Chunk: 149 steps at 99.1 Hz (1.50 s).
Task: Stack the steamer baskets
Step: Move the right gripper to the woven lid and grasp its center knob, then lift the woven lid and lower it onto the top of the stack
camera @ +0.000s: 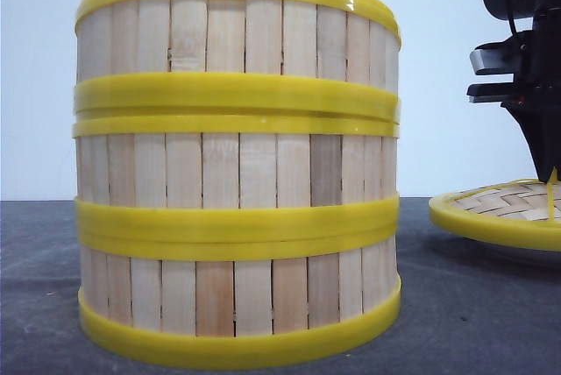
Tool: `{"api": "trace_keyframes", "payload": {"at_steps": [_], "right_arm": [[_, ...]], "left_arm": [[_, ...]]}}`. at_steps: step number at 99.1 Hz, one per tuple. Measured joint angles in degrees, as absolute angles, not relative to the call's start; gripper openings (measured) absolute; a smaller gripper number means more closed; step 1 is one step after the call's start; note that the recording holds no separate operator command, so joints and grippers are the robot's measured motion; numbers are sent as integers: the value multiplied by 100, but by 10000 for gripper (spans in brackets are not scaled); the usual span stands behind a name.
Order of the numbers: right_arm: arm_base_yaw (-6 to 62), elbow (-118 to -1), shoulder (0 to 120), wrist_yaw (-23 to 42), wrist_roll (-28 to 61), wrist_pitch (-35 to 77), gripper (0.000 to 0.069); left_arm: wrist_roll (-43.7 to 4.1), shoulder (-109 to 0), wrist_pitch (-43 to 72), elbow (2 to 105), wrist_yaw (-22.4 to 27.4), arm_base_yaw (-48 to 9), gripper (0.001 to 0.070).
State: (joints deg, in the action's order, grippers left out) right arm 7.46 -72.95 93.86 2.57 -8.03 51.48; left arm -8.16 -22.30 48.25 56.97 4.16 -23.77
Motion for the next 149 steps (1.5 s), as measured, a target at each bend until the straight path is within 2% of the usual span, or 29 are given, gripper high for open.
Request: {"api": "trace_keyframes", "payload": {"at_steps": [60, 91, 106, 126, 149], "right_arm": [[746, -7295, 9310, 250, -777, 5146, 55], [746, -7474, 8383, 226, -725, 5210, 55], [762, -7863, 7988, -263, -663, 5500, 55], [1177, -8694, 7771, -768, -611, 6108, 54], [2176, -9758, 7771, -932, -580, 6396, 54]], "left_arm": [[-816, -2230, 4834, 5697, 336, -2377, 275], [-816, -2230, 4875, 5697, 336, -2377, 275], [-816, -2230, 4886, 5697, 336, -2377, 275], [-816, -2230, 4897, 5697, 336, -2377, 275], [-816, -2230, 4919, 5697, 336, -2377, 275]]}}
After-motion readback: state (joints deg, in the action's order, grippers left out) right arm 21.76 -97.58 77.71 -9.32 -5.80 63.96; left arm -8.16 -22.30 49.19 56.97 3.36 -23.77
